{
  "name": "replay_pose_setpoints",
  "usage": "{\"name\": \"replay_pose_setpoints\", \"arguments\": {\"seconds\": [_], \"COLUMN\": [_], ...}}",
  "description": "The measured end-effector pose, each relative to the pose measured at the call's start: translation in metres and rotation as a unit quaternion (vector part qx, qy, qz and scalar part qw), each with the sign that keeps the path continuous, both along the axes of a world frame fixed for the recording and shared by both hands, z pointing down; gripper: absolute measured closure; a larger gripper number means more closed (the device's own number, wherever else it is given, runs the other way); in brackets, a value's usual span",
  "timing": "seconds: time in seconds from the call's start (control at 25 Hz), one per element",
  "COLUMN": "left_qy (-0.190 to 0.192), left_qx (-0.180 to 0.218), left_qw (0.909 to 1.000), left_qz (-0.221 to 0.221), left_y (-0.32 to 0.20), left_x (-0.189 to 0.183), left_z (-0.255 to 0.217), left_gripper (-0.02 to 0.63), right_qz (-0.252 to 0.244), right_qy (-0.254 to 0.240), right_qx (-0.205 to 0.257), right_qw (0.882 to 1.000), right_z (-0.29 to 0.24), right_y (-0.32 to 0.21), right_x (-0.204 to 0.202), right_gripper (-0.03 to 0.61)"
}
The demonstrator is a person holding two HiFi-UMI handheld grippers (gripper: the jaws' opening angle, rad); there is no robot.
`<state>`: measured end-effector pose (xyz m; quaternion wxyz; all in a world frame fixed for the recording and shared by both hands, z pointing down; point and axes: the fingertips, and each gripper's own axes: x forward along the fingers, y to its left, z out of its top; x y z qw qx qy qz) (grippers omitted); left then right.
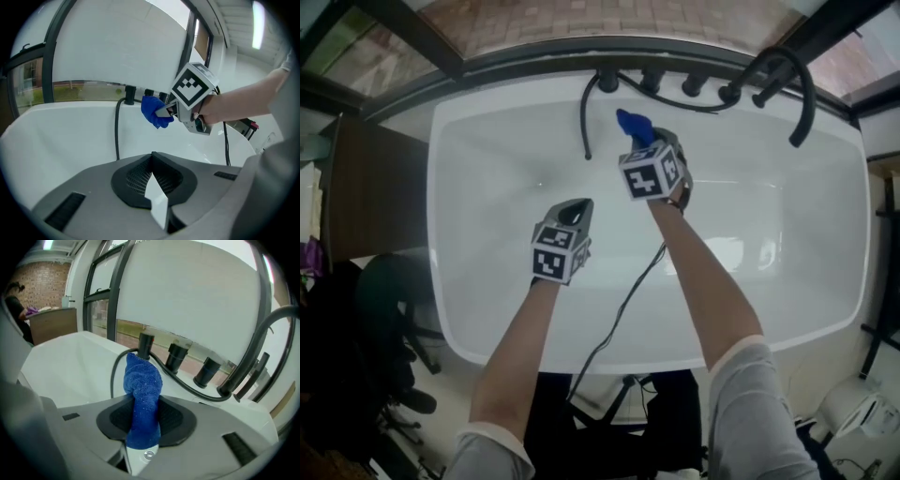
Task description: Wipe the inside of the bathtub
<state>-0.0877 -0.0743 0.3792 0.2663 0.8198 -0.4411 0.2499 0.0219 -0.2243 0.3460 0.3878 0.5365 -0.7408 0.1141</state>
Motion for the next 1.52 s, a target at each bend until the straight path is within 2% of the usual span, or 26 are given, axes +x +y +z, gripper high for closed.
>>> {"name": "replay_pose_setpoints", "arguments": {"seconds": [0.12, 0.28, 0.44, 0.64, 0.8, 0.96, 1.2, 1.52], "left_qy": [0.007, 0.018, 0.001, -0.022, -0.028, -0.017, 0.000, 0.013], "left_qx": [0.013, 0.037, 0.064, 0.103, 0.119, 0.135, 0.139, 0.159], "left_qw": [0.9998, 0.9988, 0.9977, 0.9939, 0.9905, 0.9887, 0.9896, 0.9870], "left_qz": [-0.013, -0.025, -0.023, -0.034, -0.063, -0.063, -0.035, -0.019], "left_y": [0.025, 0.063, 0.115, 0.177, 0.225, 0.250, 0.285, 0.310], "left_x": [0.004, 0.011, 0.016, 0.019, 0.023, 0.028, 0.031, 0.022], "left_z": [-0.059, -0.141, -0.215, -0.311, -0.371, -0.404, -0.415, -0.431], "left_gripper": [0.611, 0.611, 0.611, 0.611, 0.611, 0.611, 0.611, 0.611], "right_qz": [-0.020, -0.031, -0.056, -0.090, -0.100, -0.100, -0.047, -0.019], "right_qy": [-0.054, -0.137, -0.194, -0.230, -0.251, -0.253, -0.259, -0.253], "right_qx": [-0.004, -0.002, 0.016, 0.040, 0.038, 0.051, 0.042, 0.045], "right_qw": [0.998, 0.990, 0.979, 0.968, 0.962, 0.961, 0.964, 0.966], "right_z": [-0.044, -0.116, -0.204, -0.307, -0.358, -0.383, -0.381, -0.386], "right_y": [0.046, 0.118, 0.195, 0.271, 0.323, 0.359, 0.416, 0.464], "right_x": [0.001, 0.009, 0.027, 0.062, 0.094, 0.115, 0.128, 0.124], "right_gripper": [0.457, 0.456, 0.456, 0.456, 0.456, 0.455, 0.454, 0.454]}}
